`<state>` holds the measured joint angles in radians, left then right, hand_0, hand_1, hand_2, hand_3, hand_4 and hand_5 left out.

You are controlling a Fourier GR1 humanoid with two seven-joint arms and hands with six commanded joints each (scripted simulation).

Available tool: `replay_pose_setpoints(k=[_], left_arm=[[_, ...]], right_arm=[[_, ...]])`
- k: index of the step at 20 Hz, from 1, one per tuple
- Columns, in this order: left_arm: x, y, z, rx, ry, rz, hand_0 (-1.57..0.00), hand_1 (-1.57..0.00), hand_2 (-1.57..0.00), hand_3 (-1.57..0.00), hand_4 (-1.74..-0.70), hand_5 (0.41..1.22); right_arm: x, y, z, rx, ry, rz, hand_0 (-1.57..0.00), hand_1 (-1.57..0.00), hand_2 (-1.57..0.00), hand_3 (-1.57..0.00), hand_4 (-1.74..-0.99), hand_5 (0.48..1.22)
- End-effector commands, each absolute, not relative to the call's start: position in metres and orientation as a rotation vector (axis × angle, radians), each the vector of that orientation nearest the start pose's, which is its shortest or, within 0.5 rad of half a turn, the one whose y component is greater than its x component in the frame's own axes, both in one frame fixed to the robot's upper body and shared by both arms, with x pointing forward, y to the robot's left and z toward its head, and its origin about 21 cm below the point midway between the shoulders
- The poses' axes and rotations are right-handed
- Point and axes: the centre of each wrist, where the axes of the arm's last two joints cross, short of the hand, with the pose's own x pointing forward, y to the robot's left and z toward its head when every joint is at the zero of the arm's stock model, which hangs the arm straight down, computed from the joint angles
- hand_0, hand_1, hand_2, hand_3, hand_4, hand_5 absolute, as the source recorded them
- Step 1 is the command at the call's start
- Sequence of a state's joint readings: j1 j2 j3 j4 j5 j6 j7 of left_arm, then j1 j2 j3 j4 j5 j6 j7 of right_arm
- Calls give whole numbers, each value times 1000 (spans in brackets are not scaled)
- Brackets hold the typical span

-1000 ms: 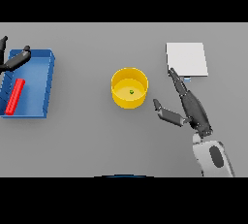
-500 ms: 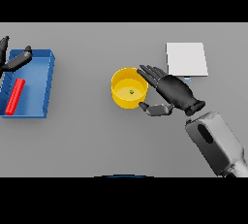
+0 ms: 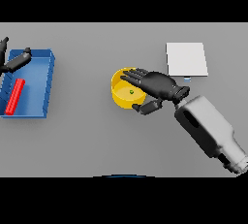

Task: Pick up the red beaker and tilt it to pour out 1 green nut into yellow bowl. Pick up the yellow bowl and place it on the metallic measuring scale.

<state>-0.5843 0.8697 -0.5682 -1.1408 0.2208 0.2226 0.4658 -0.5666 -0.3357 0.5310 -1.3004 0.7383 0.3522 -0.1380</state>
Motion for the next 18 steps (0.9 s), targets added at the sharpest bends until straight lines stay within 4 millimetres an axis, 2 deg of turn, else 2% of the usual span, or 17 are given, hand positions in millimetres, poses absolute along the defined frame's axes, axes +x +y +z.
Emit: replay_pose_setpoints(k=[1,4,11,12,14,18], left_arm=[[354,338,107,726,-1058,-533,1,1,1,1,-793,720],[356,337,110,730,-1069,-536,1,1,1,1,-795,729],[357,336,114,723,-1080,-536,1,1,1,1,-799,737],[357,339,113,730,-1079,-528,1,1,1,1,-799,738],[358,339,111,735,-1075,-533,1,1,1,1,-797,735],[356,340,110,732,-1074,-538,1,1,1,1,-792,727]], right_arm=[[342,-149,65,-299,-1476,1773,1,1,1,1,-1250,686],[347,-138,59,-260,-1437,1819,1,1,1,1,-1243,682],[356,-125,53,-255,-1304,1917,1,1,1,1,-1300,671],[352,-121,47,-242,-1293,1940,1,1,1,1,-1303,674],[355,-125,48,-255,-1256,1970,1,1,1,1,-1307,690],[357,-110,47,-276,-1229,1985,1,-10,-30,-49,-1321,756]])
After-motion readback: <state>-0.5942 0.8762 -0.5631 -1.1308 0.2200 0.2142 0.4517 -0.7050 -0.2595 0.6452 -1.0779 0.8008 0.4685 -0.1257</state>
